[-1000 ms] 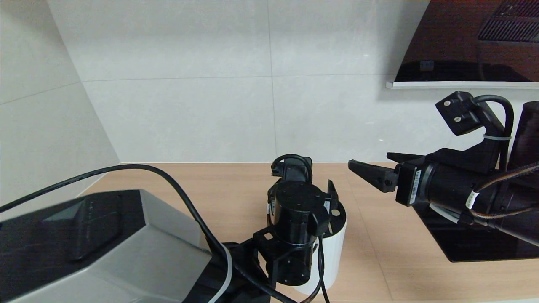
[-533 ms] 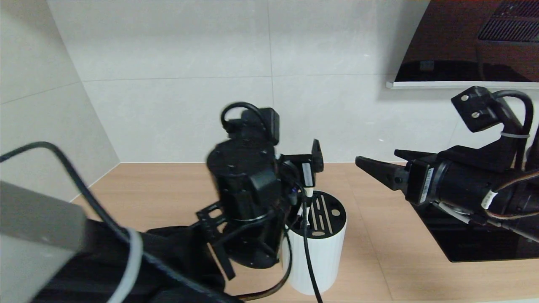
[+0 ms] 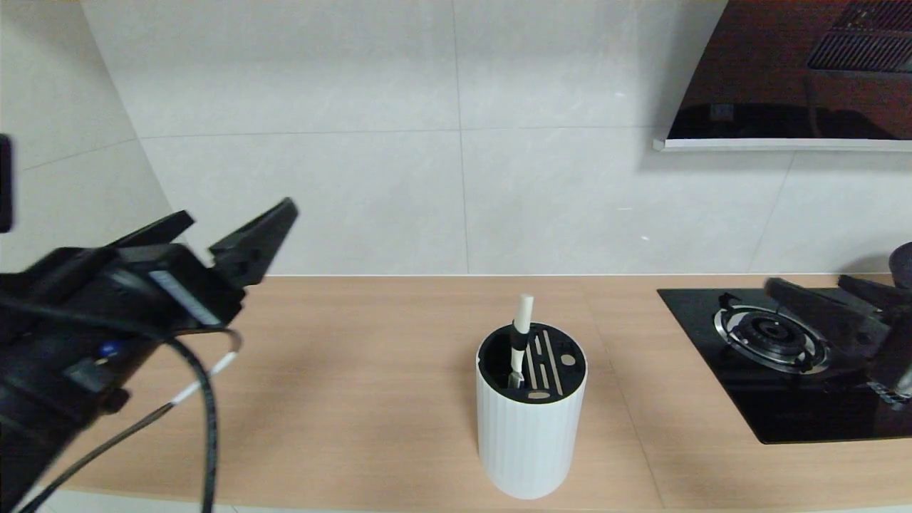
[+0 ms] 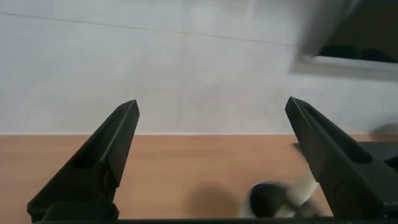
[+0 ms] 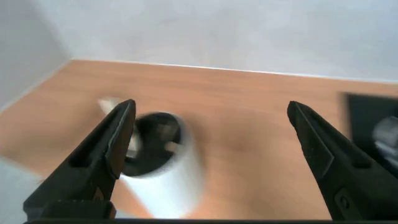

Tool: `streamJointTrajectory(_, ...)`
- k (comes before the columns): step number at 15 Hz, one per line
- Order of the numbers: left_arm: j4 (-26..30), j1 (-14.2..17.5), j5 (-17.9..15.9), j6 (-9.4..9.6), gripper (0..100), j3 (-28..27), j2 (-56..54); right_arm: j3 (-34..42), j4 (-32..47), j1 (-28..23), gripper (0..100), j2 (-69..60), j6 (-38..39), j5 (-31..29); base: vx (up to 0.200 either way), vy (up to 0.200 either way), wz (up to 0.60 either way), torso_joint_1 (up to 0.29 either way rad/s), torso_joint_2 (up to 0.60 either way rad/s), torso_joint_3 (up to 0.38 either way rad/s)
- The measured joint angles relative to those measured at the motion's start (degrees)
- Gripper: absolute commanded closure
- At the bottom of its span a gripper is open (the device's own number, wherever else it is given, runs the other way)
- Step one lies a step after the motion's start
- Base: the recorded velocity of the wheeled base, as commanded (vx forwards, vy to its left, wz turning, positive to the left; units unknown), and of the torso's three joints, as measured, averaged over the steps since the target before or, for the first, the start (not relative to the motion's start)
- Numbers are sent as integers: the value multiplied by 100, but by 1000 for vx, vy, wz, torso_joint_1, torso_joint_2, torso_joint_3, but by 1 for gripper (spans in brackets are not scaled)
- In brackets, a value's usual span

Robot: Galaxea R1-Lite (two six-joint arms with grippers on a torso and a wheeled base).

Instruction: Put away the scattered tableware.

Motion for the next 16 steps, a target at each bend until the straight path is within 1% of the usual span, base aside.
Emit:
streamJointTrajectory(2,797,441,-112,7,0,360,-1089,499,233,-258,0,-811,-132,6,0,0,0,0,0,0)
streamJointTrajectory(3,1360,667,-173,10,0,456,-1736,653,540,-372,0,-1359,-208,11,0,0,0,0,0,0)
streamJointTrajectory(5,2603,1137,-389,13,0,563,-2976,830,1320,-724,0,-2434,-321,72,0,0,0,0,0,0)
streamJointTrajectory(6,3329,1417,-575,13,0,594,-3674,881,1771,-951,0,-3044,-362,154,0,0,0,0,0,0)
streamJointTrajectory(7,3941,1657,-742,11,0,616,-4264,907,2206,-1118,0,-3556,-391,208,0,0,0,0,0,0)
streamJointTrajectory(8,4457,1946,-844,-17,0,627,-4925,926,2655,-1297,0,-4166,-418,184,0,0,0,0,0,0)
streamJointTrajectory(9,4812,2224,-884,-99,0,655,-5371,951,2899,-1421,0,-4519,-430,4,0,0,0,0,0,0)
streamJointTrajectory(10,4998,2531,-934,-165,0,668,-5661,997,3006,-1596,0,-4769,-441,-172,0,0,0,0,0,0)
streamJointTrajectory(11,5124,2890,-1079,-213,0,701,-5910,1064,3053,-1852,0,-4976,-468,-246,0,0,0,0,0,0)
streamJointTrajectory(12,5176,3174,-1303,-193,0,747,-6086,1124,3061,-2086,0,-5131,-506,-169,0,0,0,0,0,0)
streamJointTrajectory(13,5222,3393,-1547,-116,0,823,-6249,1174,3098,-2271,0,-5309,-561,83,0,0,0,0,0,0)
streamJointTrajectory(14,5240,3547,-1618,-48,0,963,-6402,1265,3112,-2449,0,-5514,-613,288,0,0,0,0,0,0)
streamJointTrajectory(15,5270,3607,-1553,-4,0,1134,-6524,1420,3134,-2530,0,-5638,-660,302,0,0,0,0,0,0)
streamJointTrajectory(16,5242,3623,-1558,55,0,1335,-6615,1620,3122,-2580,0,-5723,-763,302,0,0,0,0,0,0)
